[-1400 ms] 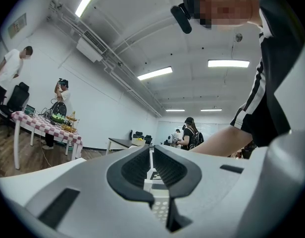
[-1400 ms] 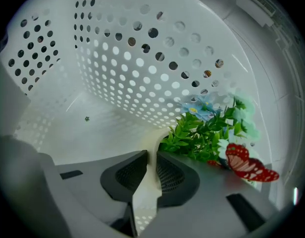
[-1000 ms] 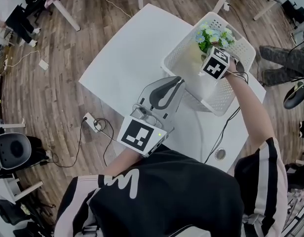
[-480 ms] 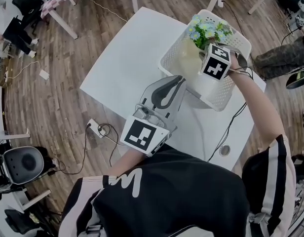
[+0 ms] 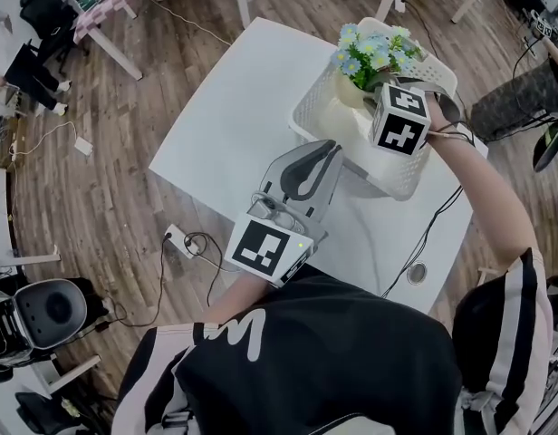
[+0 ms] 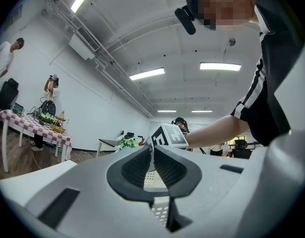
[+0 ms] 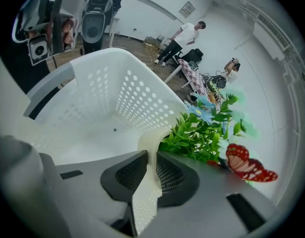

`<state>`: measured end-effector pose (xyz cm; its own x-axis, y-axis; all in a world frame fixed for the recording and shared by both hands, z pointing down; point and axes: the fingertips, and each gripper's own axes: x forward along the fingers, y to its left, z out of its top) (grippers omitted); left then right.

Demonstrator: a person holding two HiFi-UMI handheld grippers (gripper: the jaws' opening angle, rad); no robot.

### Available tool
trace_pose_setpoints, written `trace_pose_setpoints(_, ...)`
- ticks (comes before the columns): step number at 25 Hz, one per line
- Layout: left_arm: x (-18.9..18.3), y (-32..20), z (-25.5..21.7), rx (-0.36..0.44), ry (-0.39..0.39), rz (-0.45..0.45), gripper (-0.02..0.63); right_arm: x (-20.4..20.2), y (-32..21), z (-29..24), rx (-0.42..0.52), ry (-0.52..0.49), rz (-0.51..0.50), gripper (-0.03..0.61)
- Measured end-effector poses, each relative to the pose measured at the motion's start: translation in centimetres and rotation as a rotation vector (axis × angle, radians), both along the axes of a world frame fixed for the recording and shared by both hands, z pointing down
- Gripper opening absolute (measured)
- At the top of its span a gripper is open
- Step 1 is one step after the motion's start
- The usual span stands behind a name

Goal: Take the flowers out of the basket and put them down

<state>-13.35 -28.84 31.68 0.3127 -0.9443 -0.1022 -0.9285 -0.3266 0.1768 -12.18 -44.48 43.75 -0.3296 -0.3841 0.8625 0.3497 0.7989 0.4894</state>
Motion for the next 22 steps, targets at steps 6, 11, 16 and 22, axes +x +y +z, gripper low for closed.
trace_pose_setpoints(6,0.4,0.1,0.1,0.018,0.008,0.008,0.031,0.3,2.2,-1.2,0.015,-0.013,-0.048,0.069)
trace_pose_setpoints(11,0.6,0.0,-0.2,0.021,0.010,0.020,0.031,-0.2,3.9,-3.1,0.026,-0.033,-0.083,0.069)
trace_pose_setpoints(16,2.4,0.9,1.3,0.029,-0.022,0.048,0.031,1.1,6.2,-2.9,0.031,-0.060,-0.097,0.069)
trace_pose_setpoints(22,2.1,0.3,0.4,0.030,-0.017,0.065,0.031,0.9,7.1,-5.1,0.041,-0.066,-0.107,0.069)
